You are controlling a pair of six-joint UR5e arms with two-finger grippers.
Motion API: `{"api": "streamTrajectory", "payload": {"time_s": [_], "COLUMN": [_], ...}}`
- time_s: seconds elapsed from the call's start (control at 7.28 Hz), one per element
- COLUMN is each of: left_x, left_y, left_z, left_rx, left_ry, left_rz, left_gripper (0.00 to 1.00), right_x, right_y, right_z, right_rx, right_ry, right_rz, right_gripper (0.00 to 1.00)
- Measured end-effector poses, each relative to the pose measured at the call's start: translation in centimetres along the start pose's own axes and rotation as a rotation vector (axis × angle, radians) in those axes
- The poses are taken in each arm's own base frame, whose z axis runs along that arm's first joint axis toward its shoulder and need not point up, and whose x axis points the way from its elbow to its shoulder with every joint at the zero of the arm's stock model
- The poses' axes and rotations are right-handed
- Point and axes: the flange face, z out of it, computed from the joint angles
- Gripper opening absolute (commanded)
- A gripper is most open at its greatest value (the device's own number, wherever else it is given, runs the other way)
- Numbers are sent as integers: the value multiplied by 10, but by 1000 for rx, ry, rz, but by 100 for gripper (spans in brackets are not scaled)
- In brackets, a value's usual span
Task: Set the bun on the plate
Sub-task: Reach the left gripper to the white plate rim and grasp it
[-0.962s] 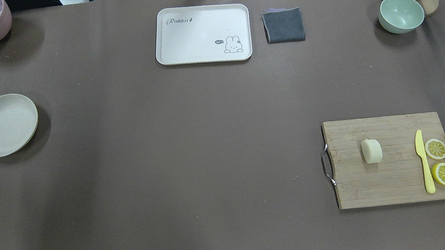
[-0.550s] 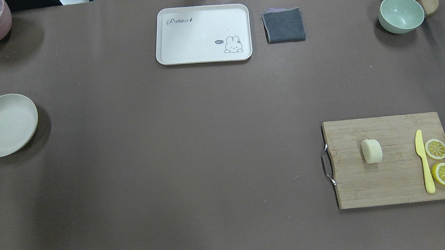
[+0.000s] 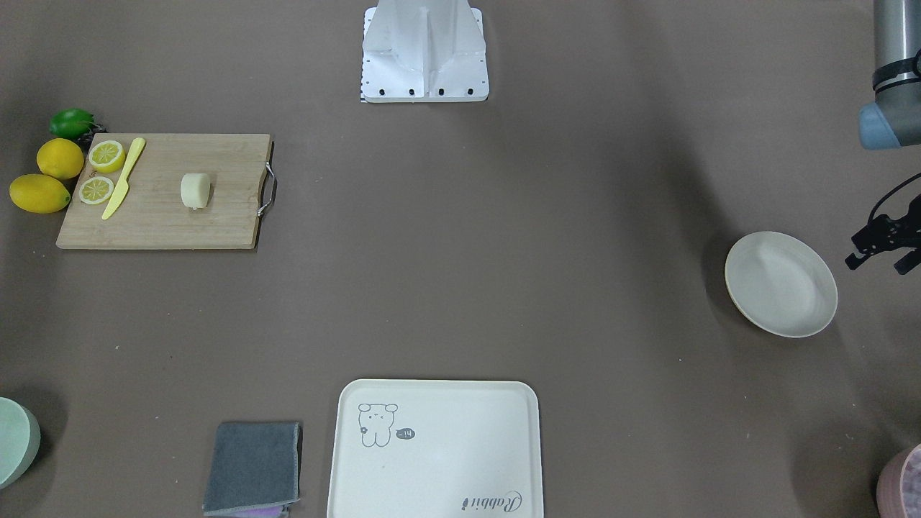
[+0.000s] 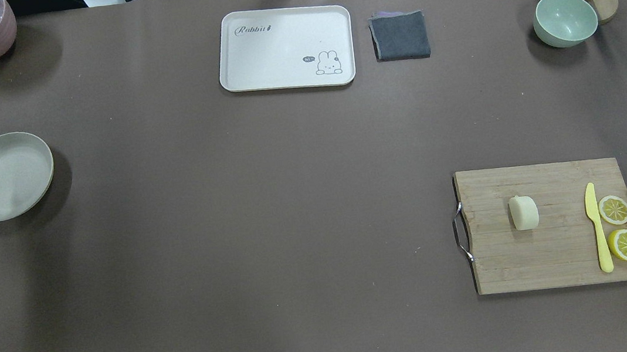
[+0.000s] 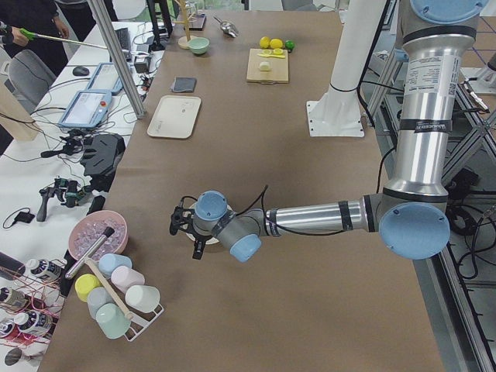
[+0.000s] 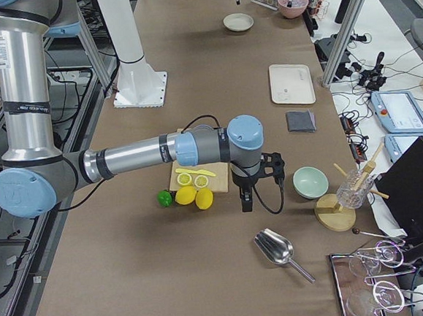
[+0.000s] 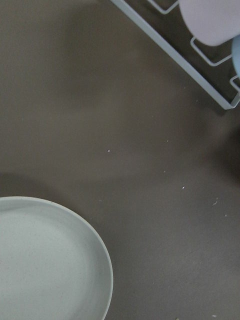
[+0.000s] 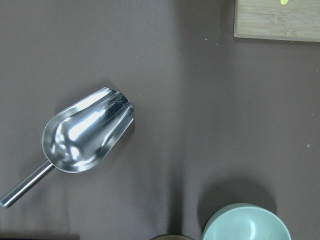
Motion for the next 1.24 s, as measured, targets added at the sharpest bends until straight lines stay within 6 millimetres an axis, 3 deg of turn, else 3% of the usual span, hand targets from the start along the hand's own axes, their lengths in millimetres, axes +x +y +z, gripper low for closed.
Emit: {"api": "streamTrajectory", "payload": {"time_s": [0.27, 0.41, 0.55, 0.69, 0.82, 1.24], "left_x": [7, 12, 17, 20, 20, 18], "left_y": [-2, 2, 7, 10, 12, 17], "left_z": [27, 38, 47, 53, 55, 57], "left_rx": [-34, -56, -74, -86, -92, -100], "left_ry": [3, 4, 5, 6, 6, 6], "left_rz": [-1, 6, 14, 20, 23, 39], "left_gripper": [97, 80, 43, 15, 0, 0], "right_x": [-1, -1, -2, -3, -4, -6], "right_y": [-1, -2, -3, -5, -6, -7], "right_z": [0, 0, -1, -1, -2, -4], "right_rx": [0, 1, 2, 4, 5, 9], "right_ry": [0, -1, -1, -1, -1, -1], "right_rz": [1, 0, -1, -3, -4, 10], "right_gripper": [100, 100, 100, 100, 100, 100]}}
